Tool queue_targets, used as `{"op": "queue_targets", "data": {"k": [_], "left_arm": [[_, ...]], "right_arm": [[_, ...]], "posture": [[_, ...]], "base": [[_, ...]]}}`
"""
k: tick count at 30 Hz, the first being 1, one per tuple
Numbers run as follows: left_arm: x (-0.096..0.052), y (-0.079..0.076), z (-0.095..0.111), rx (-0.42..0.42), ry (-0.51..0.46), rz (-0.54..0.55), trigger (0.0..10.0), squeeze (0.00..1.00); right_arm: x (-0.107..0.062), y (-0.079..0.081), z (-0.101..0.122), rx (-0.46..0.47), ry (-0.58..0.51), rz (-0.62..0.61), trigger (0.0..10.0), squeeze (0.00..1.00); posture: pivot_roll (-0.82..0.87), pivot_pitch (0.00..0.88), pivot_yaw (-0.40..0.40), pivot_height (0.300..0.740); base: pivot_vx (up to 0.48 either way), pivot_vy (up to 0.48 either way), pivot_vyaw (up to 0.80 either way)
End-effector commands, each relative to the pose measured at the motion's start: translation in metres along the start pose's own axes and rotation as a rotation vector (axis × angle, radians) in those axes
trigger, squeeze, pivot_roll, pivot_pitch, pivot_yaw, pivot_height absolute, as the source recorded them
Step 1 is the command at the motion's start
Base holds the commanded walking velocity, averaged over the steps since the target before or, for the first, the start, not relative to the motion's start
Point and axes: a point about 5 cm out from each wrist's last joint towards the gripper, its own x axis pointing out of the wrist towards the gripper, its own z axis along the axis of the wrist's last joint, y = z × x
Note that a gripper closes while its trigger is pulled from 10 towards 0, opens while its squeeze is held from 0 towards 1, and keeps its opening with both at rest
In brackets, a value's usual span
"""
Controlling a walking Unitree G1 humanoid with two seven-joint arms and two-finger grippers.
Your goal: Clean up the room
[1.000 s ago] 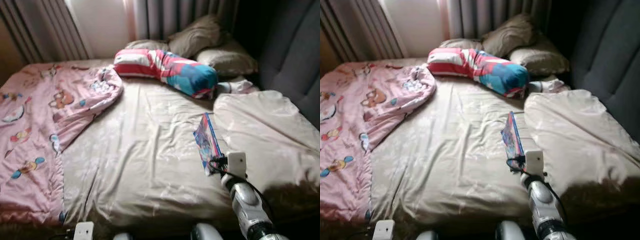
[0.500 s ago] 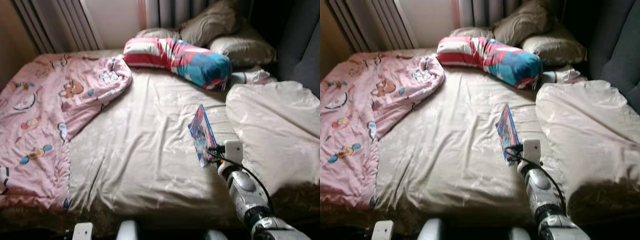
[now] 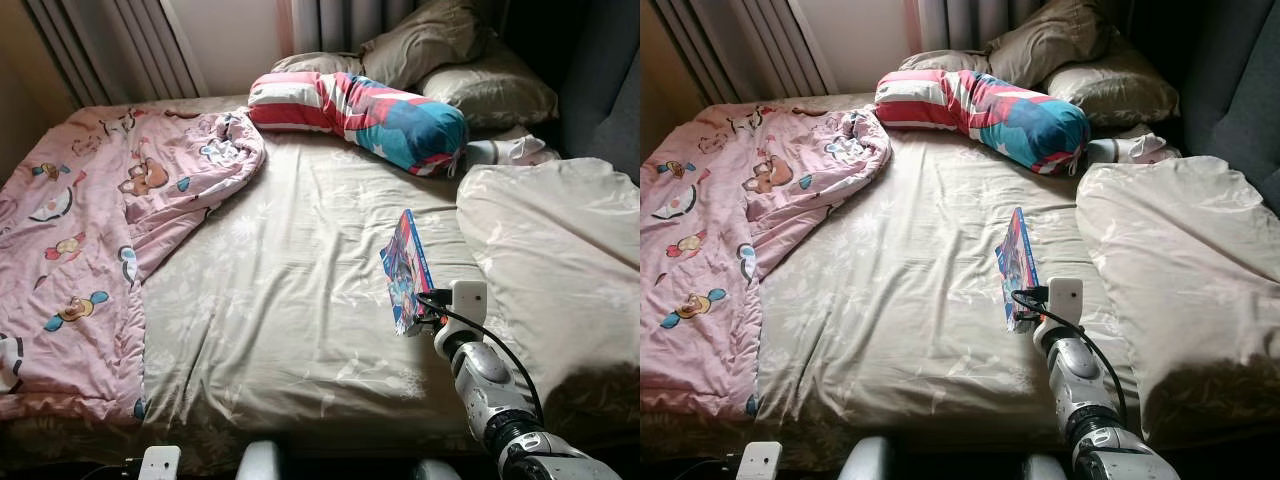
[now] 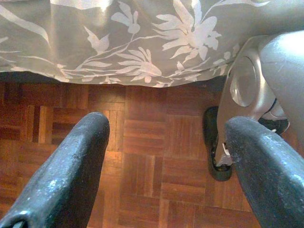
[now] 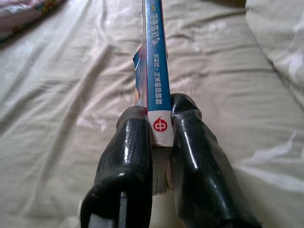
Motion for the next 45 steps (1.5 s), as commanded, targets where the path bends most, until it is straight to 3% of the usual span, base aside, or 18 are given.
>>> {"op": "queue_targets", "data": {"k": [1,6,11,19,36,37,39,40,41,45], "left_arm": [[-0.003,0.008,-0.005,0.031,0.023,0.009,10.0,0.0],[-0.003,0.011,-0.005,0.049,0.023,0.005,10.0,0.0],[-0.003,0.013,-0.005,0.056,0.024,0.003,10.0,0.0],[-0.004,0.014,-0.007,0.064,0.027,-0.002,10.0,0.0],[-0.002,0.006,-0.002,0.07,0.008,-0.016,10.0,0.0],[-0.002,0.005,-0.001,0.071,0.005,-0.017,10.0,0.0],[0.0,0.003,0.002,0.072,-0.003,-0.02,10.0,0.0],[0.0,0.003,0.002,0.072,-0.003,-0.02,10.0,0.0],[0.0,0.002,0.003,0.073,-0.008,-0.022,10.0,0.0],[0.001,0.001,0.007,0.072,-0.021,-0.024,10.0,0.0]], "right_arm": [[0.001,0.003,0.001,0.031,-0.007,-0.003,10.0,0.0],[-0.004,-0.001,-0.013,0.084,0.036,-0.032,10.0,0.0],[-0.008,-0.005,-0.019,-0.001,0.065,-0.049,10.0,0.0],[-0.014,-0.023,-0.025,-0.148,0.13,-0.128,10.0,0.0],[-0.014,-0.028,-0.023,-0.228,0.134,-0.152,10.0,0.0],[-0.014,-0.028,-0.022,-0.227,0.132,-0.154,10.0,0.18],[-0.013,-0.029,-0.021,-0.228,0.128,-0.159,10.0,0.4],[-0.013,-0.029,-0.021,-0.228,0.128,-0.159,10.0,0.4],[-0.013,-0.029,-0.02,-0.229,0.124,-0.161,10.0,0.51],[-0.013,-0.031,-0.018,-0.235,0.115,-0.176,10.0,0.51]], "posture": [[0.0,0.058,0.107,0.631],[0.0,0.061,0.119,0.631],[0.01,0.066,0.122,0.631],[0.0,0.079,0.124,0.631],[0.0,0.088,0.128,0.631],[0.0,0.088,0.129,0.631],[0.0,0.088,0.129,0.631],[0.0,0.088,0.129,0.631],[0.0,0.087,0.13,0.631],[0.0,0.083,0.13,0.631]], "base": [[0.0,0.0,0.0],[0.0,0.0,0.0],[0.0,0.0,0.0],[0.0,0.0,0.0],[0.0,0.0,0.0],[0.0,0.0,0.0],[0.0,0.0,0.0],[0.0,0.0,0.0],[0.0,0.0,0.0],[0.0,0.0,0.0]]}}
